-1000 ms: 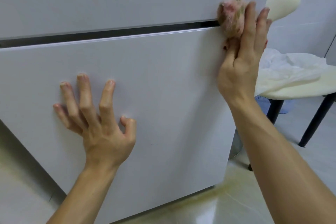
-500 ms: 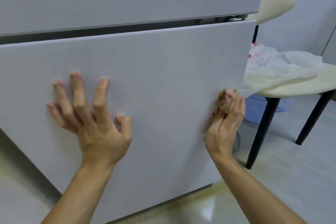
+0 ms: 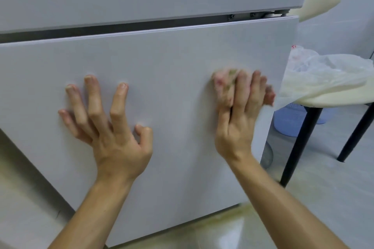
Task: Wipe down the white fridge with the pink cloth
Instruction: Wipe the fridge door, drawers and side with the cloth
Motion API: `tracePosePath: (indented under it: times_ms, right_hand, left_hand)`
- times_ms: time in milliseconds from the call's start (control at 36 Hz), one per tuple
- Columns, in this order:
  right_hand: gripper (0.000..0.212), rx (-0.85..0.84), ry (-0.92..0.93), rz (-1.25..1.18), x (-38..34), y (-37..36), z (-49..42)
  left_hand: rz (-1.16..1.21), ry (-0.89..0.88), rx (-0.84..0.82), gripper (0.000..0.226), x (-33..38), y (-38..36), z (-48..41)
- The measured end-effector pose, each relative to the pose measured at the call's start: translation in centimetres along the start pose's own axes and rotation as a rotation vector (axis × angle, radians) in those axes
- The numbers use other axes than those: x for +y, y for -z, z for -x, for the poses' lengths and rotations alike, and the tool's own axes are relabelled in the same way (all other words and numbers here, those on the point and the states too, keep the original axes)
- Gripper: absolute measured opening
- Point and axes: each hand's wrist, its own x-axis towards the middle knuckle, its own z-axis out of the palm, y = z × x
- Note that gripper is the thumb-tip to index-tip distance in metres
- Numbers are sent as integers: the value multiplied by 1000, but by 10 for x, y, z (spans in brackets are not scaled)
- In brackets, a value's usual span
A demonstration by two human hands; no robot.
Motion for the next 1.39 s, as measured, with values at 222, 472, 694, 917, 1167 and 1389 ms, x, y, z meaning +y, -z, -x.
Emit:
tracePosePath:
  times_ms: [222, 472, 694, 917, 1167, 1389]
  right_hand:
    - [69, -252, 166, 111, 34, 0, 116]
    - [73, -51, -128, -60, -13, 0, 6]
    - [57, 223, -317, -389, -38, 0, -68]
    - [30, -141, 99, -172, -27, -16, 58]
    - [33, -200, 289, 63, -7, 16, 32]
    - [35, 151, -69, 17, -36, 32, -55]
  left_hand:
    - [3, 2, -1, 82, 0, 1, 0]
    - [20, 13, -6, 83, 2, 1, 0]
    - [32, -6, -15, 83, -4, 3, 1]
    - [33, 4, -3, 84, 0, 3, 0]
    - [27, 2, 4, 81, -1, 2, 1]
    - [22, 6, -13, 82, -2, 5, 2]
